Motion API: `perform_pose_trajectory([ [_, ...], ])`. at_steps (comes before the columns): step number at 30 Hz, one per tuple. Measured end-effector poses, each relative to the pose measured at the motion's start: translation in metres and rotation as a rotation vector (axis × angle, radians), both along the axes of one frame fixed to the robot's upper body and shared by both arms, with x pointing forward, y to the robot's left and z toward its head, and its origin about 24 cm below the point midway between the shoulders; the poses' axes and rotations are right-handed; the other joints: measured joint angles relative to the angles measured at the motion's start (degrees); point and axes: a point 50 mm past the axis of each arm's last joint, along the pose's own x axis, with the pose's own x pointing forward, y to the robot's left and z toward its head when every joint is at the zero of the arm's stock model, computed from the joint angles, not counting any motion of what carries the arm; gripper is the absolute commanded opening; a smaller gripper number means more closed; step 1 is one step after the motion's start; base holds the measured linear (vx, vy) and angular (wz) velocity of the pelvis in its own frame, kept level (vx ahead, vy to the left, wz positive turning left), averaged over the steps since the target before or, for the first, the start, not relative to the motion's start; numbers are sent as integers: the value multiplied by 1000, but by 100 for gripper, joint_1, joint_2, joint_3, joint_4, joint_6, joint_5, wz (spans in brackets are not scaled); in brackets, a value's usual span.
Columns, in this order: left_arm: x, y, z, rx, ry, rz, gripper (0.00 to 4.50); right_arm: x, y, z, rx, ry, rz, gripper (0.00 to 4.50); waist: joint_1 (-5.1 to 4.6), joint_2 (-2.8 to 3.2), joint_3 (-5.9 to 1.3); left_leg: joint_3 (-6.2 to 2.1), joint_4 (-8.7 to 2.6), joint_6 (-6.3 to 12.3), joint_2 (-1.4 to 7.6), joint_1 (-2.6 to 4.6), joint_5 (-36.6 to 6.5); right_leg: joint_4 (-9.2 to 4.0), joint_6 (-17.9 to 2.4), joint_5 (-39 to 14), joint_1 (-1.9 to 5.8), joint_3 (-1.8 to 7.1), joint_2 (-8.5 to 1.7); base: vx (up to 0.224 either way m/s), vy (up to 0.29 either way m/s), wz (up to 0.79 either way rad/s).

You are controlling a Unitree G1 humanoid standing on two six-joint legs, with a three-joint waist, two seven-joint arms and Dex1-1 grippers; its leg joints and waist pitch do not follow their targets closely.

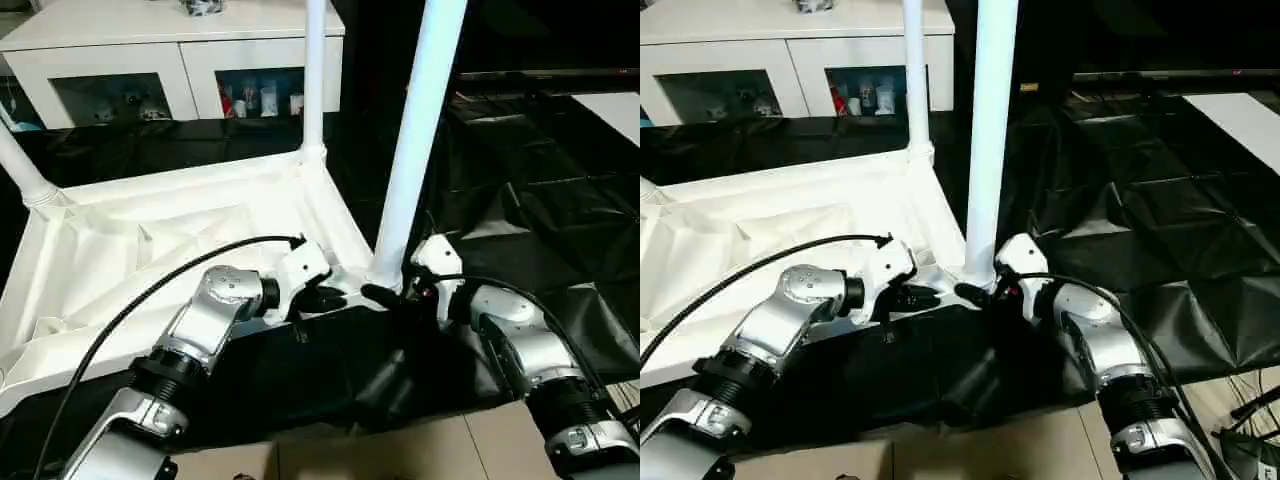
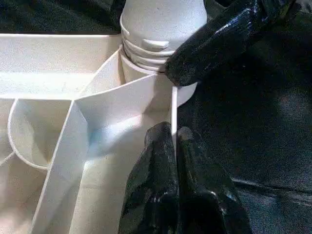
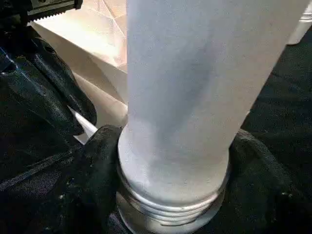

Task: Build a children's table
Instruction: Rotate leg to tighten

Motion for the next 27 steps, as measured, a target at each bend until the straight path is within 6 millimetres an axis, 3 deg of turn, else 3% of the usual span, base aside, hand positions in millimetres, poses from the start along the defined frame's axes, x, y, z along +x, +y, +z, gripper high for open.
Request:
perform_pose_trajectory([
  [8,0,1,0,4,-1,7,0,1,2,-2,18,4,-23,274,-13,-10,-6,0,0,0,1,3,0,2,0,0,0,0,1,0,0,0],
  [12,7,1,-1,7,-1,82,0,9,19,-8,57,2,-153,274,-99,-36,-21,-1,7,-3,1,11,2,14,-2,2,-2,2,2,0,0,0],
  [16,17,-14,-3,9,4,191,0,21,32,-11,92,0,-384,274,-154,-51,-30,-1,12,-3,-7,15,2,9,-2,2,6,13,1,0,0,0],
  [20,27,-32,-3,13,11,293,0,32,43,-11,103,2,-601,273,-150,-56,-38,-5,12,-3,-13,13,2,-11,-2,1,17,17,1,0,0,0],
  [27,33,-51,-3,16,7,346,0,40,55,-10,103,15,-749,272,-140,-65,-45,-13,10,-3,-26,12,2,-28,-1,1,32,20,-3,0,0,0],
])
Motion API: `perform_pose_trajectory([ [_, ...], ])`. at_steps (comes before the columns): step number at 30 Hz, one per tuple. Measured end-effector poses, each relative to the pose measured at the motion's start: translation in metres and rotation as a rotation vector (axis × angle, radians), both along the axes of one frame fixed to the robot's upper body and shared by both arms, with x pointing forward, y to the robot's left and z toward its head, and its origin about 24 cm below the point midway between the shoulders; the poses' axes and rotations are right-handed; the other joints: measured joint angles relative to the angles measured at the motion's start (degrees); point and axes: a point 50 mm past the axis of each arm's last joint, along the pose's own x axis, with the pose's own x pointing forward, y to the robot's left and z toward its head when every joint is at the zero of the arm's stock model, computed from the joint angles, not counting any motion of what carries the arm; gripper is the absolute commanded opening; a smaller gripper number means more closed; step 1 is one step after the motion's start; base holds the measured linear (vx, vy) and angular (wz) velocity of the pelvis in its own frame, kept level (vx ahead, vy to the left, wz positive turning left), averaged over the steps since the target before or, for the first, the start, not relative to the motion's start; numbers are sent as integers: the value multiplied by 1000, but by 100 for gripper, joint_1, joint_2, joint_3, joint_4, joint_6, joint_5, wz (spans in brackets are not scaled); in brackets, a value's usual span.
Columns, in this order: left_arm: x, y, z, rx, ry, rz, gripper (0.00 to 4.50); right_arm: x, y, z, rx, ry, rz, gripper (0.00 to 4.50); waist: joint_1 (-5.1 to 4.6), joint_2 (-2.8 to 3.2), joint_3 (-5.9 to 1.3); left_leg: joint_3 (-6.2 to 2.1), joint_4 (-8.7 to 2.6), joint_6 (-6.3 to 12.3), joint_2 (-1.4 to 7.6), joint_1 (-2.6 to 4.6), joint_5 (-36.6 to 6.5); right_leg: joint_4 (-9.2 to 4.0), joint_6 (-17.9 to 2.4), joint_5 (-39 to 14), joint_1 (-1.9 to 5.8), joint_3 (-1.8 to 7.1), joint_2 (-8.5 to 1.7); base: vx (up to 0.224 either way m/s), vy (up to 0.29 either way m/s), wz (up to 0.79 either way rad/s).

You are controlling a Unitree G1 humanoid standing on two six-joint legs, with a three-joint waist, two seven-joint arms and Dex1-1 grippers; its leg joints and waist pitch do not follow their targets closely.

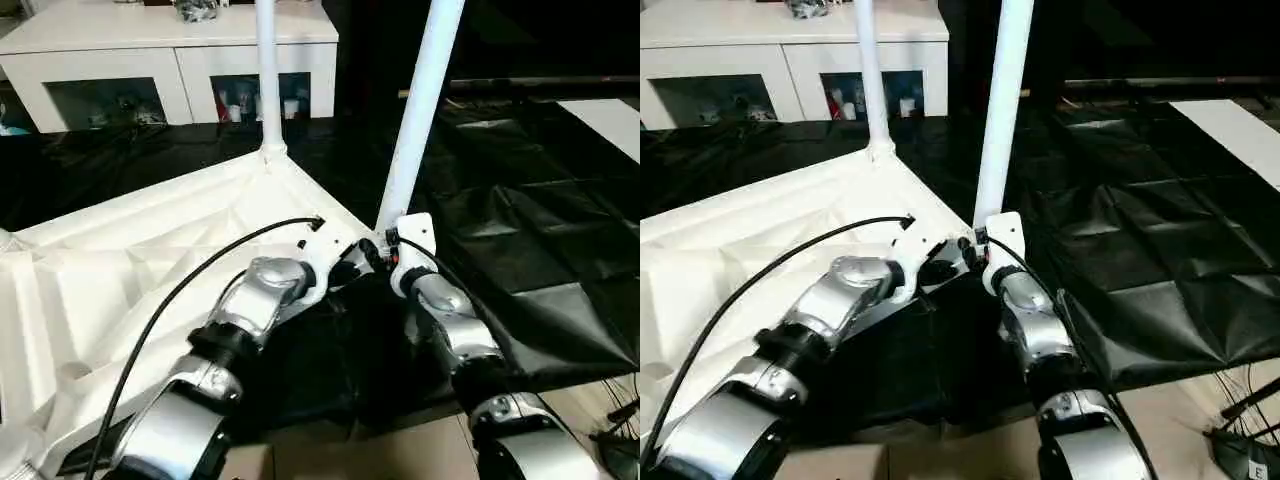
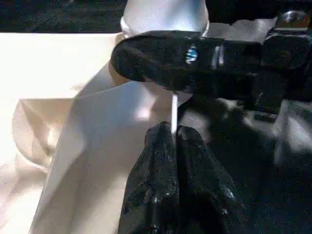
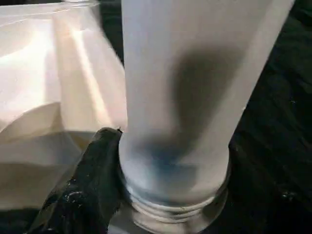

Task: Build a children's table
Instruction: Rotate leg to tighten

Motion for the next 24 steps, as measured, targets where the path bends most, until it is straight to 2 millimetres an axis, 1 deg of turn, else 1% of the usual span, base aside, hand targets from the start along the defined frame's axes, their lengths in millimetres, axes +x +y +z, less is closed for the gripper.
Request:
perform_pose_trajectory([
  [2,1,-2,0,-1,-2,6,0,0,0,0,1,1,-23,272,10,-4,-2,-3,0,0,-1,1,0,0,1,0,6,-1,0,0,0,0],
  [3,1,-3,0,-2,-1,6,0,0,0,-1,6,-1,-30,328,16,-5,-3,-4,0,0,-2,1,0,-1,1,-1,7,-1,0,0,0,0],
  [4,1,-3,0,-2,-4,5,0,0,0,-1,11,-2,-35,342,21,-8,-5,-4,-1,0,-2,0,0,-1,1,-1,7,-1,0,0,0,0],
  [7,2,-3,0,0,-8,2,0,0,2,0,45,-3,-45,352,22,-9,-5,-4,-2,0,-2,0,0,-2,1,-1,7,-1,-1,0,0,0],
  [8,2,-3,0,2,-11,0,0,0,2,-1,49,-3,-46,376,23,-9,-5,-4,-3,0,-2,0,0,-3,1,-1,6,-2,-1,0,0,0],
  [10,2,-4,0,4,-15,-5,0,-1,2,-1,53,-6,-46,394,27,-8,-5,-4,-5,0,-2,-1,0,-4,2,-1,5,-2,-1,0,0,0],
  [13,2,-1,0,17,-31,-29,0,1,-5,1,31,-28,-44,394,43,-5,-3,-4,-11,0,-2,-4,0,-6,3,-2,1,-3,-1,0,0,0],
  [15,1,1,0,18,-39,-57,0,2,-16,4,1,-53,-18,394,79,-3,-2,-4,-16,0,-2,-7,0,-5,3,-2,-3,-3,-1,0,0,0],
  [17,-1,4,0,24,-58,-101,0,2,-26,6,-26,-74,57,394,116,-3,-2,-5,-27,0,-2,-6,0,-5,5,-2,-4,-7,-1,0,0,0],
  [19,-4,10,1,24,-68,-147,0,-2,-33,8,-15,-90,157,394,160,5,-2,-5,-41,0,3,-10,0,1,11,-6,-15,-13,1,0,0,0],
  [21,-6,18,2,16,-67,-183,0,-6,-40,14,7,-116,255,394,167,26,-2,-3,-43,0,9,-11,0,2,16,-9,-17,-18,3,0,0,0],
  [24,-13,34,2,9,-61,-262,0,-17,-55,24,6,-152,455,394,176,34,-5,-3,-50,-1,15,-12,-1,0,24,-16,-17,-26,4,0,0,0],
])
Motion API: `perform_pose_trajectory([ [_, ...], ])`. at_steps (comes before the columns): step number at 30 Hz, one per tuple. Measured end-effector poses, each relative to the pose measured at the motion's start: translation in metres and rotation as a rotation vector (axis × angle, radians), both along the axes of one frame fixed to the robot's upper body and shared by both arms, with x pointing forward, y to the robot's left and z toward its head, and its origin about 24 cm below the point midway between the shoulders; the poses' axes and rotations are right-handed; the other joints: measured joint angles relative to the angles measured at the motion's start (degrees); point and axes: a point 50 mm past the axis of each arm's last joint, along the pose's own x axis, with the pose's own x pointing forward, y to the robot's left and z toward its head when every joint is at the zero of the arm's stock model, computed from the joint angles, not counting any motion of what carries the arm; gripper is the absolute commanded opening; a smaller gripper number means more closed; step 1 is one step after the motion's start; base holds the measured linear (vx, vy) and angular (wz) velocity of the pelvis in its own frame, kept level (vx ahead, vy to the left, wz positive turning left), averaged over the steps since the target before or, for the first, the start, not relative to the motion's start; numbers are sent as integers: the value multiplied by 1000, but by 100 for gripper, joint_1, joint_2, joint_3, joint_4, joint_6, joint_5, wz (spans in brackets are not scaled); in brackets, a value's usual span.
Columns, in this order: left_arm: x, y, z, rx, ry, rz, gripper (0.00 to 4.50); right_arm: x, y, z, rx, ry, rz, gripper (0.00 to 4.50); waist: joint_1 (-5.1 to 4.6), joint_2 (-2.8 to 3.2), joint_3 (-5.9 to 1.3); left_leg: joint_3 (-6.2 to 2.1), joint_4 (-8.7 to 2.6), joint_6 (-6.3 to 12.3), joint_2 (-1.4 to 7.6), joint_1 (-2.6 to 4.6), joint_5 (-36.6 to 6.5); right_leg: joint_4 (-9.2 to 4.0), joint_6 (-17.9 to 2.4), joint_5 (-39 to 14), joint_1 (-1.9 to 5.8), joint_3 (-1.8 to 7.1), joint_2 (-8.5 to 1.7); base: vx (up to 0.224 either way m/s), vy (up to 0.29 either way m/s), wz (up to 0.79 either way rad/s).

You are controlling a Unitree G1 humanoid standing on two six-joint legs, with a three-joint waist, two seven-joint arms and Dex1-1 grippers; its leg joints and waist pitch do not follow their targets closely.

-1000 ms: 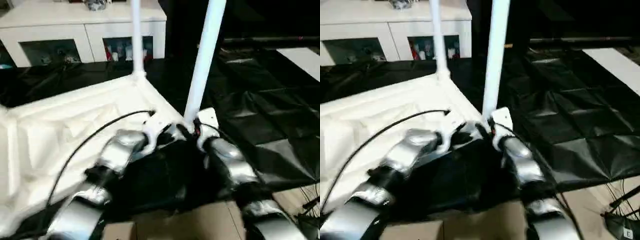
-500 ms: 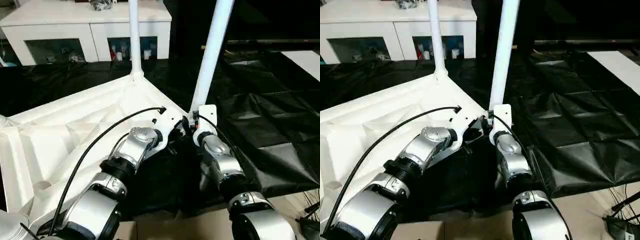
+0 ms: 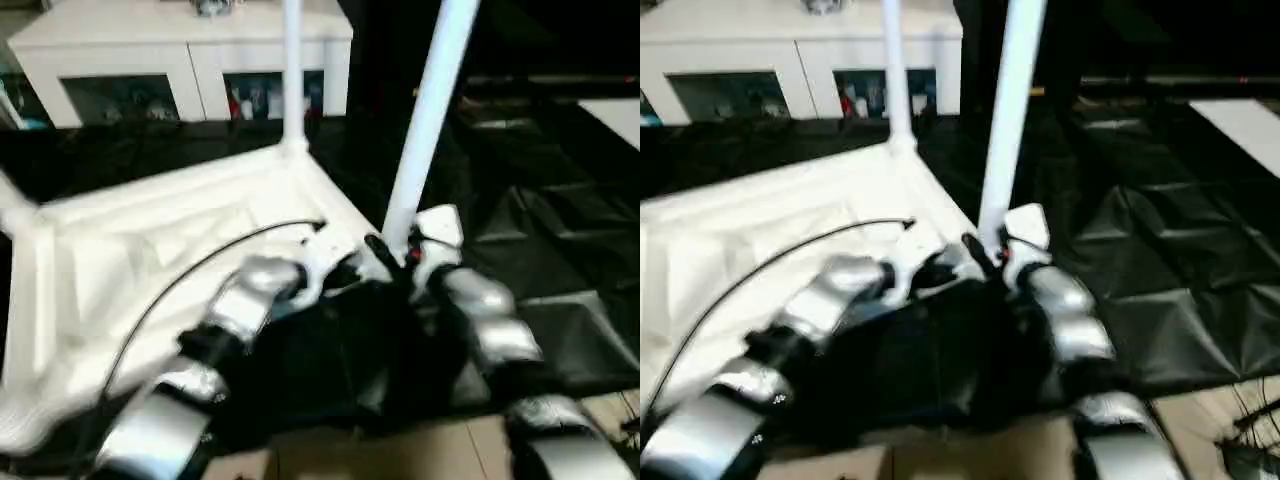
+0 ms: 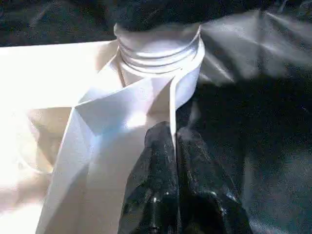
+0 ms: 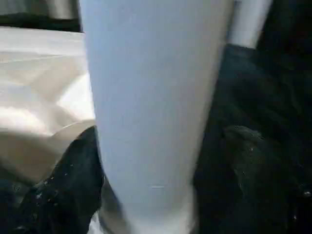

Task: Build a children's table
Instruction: Rotate leg to tighten

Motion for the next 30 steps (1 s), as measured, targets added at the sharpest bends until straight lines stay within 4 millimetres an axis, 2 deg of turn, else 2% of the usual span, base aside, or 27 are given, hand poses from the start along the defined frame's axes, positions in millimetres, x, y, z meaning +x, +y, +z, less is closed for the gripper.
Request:
perform_pose_trajectory([
  [4,-14,19,0,-9,34,-121,0,-19,-12,-1,-36,40,234,394,0,1,1,1,-7,0,2,-2,0,0,2,-3,-4,-2,0,0,0,0],
  [9,-25,25,0,-9,68,-201,0,-29,-17,0,-42,100,374,394,2,-1,5,7,0,0,0,-1,0,0,0,-2,-1,3,-4,0,0,0],
  [18,-27,27,1,-15,84,-206,0,-34,-17,-5,-111,145,450,394,-1,-3,7,9,-6,-1,3,-8,0,2,5,-5,-13,2,-2,0,0,0],
  [26,-27,27,1,-17,91,-203,0,-33,-15,-8,-115,152,446,394,-1,-3,7,10,-6,-1,2,-9,0,0,4,-5,-14,3,-2,0,0,0],
  [27,-27,27,1,-17,92,-203,0,-33,-15,-8,-114,153,440,377,-2,-3,7,10,-6,-1,2,-9,0,0,4,-5,-14,3,-2,0,0,0],
  [30,-27,27,1,-16,92,-202,0,-32,-14,-9,-116,158,441,365,-3,-3,6,11,-6,-1,3,-9,0,1,4,-5,-14,3,-2,0,0,0],
])
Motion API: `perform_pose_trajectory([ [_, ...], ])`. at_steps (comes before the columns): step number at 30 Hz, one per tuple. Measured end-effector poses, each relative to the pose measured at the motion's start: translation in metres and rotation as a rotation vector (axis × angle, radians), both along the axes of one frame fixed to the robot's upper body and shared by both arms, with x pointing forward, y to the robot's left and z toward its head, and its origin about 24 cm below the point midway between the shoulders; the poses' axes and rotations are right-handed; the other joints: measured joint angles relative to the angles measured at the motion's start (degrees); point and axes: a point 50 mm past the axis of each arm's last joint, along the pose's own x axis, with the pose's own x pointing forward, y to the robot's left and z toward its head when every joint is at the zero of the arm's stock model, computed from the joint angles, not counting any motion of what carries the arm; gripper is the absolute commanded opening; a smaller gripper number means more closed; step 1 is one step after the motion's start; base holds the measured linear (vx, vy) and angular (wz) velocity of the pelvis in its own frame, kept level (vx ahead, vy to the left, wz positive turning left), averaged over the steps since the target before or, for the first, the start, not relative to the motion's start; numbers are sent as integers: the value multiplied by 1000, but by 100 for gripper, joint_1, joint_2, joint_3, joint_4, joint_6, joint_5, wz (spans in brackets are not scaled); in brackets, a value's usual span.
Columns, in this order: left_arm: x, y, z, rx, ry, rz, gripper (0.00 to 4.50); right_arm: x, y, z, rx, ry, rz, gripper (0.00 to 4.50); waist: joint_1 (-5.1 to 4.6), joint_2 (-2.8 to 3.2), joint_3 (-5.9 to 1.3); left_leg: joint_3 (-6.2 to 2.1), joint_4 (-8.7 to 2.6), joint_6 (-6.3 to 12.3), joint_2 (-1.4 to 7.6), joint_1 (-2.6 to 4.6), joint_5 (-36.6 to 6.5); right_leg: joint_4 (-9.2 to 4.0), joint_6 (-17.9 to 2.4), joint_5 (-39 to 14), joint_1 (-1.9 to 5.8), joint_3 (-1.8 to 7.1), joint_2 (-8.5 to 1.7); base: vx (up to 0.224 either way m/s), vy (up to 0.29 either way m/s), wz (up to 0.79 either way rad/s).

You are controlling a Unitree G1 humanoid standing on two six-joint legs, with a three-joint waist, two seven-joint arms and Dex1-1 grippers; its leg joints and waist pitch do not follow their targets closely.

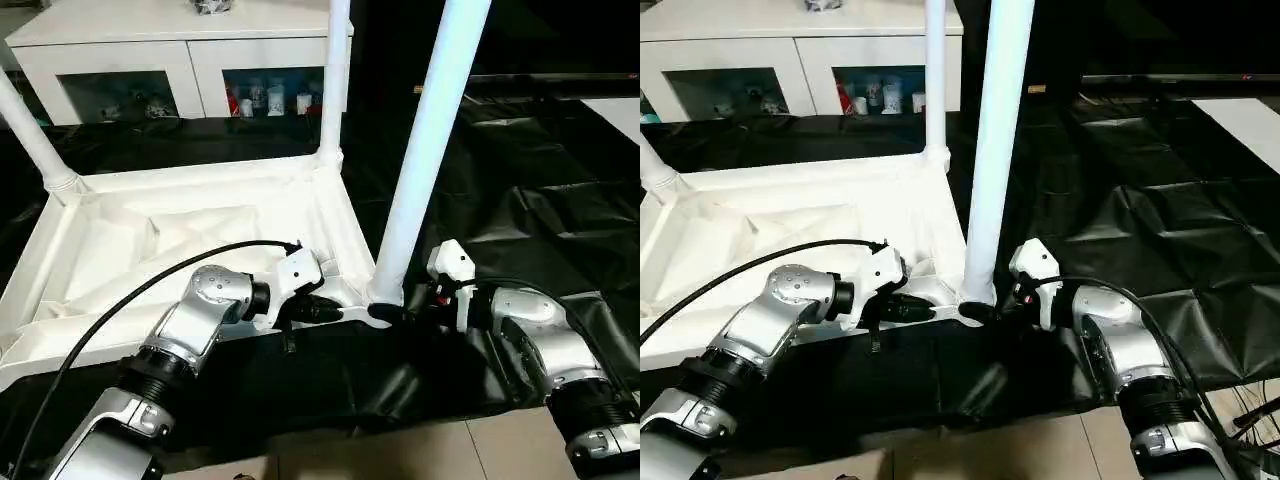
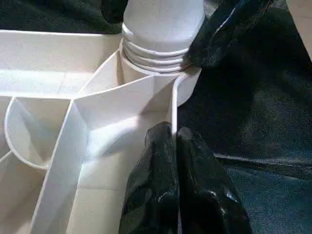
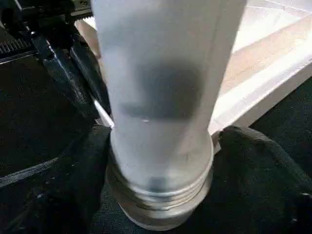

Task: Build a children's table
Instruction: Rotate leg to tighten

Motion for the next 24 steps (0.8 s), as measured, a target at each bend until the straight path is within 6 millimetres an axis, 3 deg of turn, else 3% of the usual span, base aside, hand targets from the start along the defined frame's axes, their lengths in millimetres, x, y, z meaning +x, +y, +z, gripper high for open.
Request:
perform_pose_trajectory([
  [10,-1,2,1,20,-11,-10,0,-1,5,-3,-10,4,19,277,-13,-2,1,1,1,0,0,0,0,0,0,0,1,0,0,0,0,0],
  [24,0,3,2,38,-15,-12,0,0,8,-5,-1,5,14,269,-31,-3,1,1,2,0,2,6,0,6,-1,0,3,1,1,0,0,0],
])
